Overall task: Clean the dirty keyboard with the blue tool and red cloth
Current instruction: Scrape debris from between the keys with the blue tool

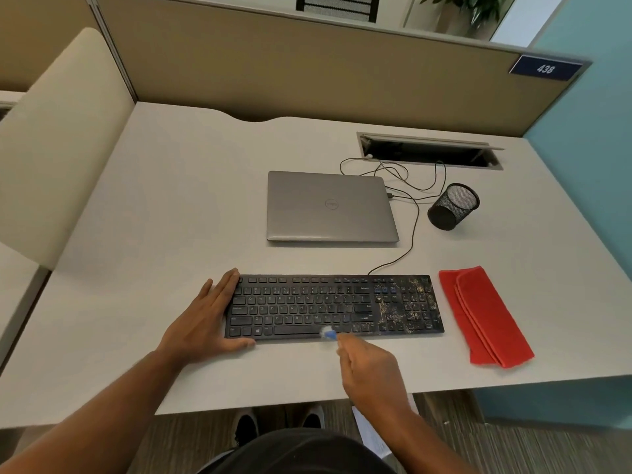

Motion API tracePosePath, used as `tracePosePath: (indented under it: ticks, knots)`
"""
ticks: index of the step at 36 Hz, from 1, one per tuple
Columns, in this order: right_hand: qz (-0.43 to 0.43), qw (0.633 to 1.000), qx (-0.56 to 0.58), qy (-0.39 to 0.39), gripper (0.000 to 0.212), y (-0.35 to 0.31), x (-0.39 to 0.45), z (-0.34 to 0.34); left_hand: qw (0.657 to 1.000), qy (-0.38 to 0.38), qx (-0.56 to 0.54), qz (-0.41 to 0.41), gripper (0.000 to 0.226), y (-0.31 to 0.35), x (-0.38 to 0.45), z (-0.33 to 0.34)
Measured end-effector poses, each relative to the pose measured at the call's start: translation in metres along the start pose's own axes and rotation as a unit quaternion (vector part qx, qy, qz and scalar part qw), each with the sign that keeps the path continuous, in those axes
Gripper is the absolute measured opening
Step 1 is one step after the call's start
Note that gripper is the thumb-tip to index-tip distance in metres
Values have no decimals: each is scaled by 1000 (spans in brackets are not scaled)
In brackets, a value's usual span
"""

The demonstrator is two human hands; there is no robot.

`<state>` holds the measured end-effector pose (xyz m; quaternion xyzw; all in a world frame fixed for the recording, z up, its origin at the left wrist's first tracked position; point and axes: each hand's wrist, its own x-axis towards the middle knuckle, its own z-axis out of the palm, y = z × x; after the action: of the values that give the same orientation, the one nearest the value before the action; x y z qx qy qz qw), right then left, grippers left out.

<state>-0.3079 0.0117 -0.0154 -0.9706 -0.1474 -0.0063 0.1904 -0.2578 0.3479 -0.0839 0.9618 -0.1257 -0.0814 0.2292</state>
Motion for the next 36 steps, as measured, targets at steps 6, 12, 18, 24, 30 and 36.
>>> tracePosePath:
  ticks: [6,12,18,24,30,36]
  knots:
    - [84,994,-70,-25,13,2,11,-16,1000,5,-3,2,137,0,0,0]
    - [82,997,2,-5,18,18,32,-33,1000,9,-4,4,136,0,0,0]
    - [55,981,-55,-178,33,17,53,-36,1000,8,-7,1,136,2,-1,-1]
    - [93,975,-22,-199,27,17,64,-53,1000,5,-5,-2,136,2,-1,-1]
    - [111,980,-37,-164,33,20,75,-49,1000,2,-2,-3,136,2,0,-1]
    - [88,964,-82,-237,31,23,72,-56,1000,-7,0,-12,137,1,0,0]
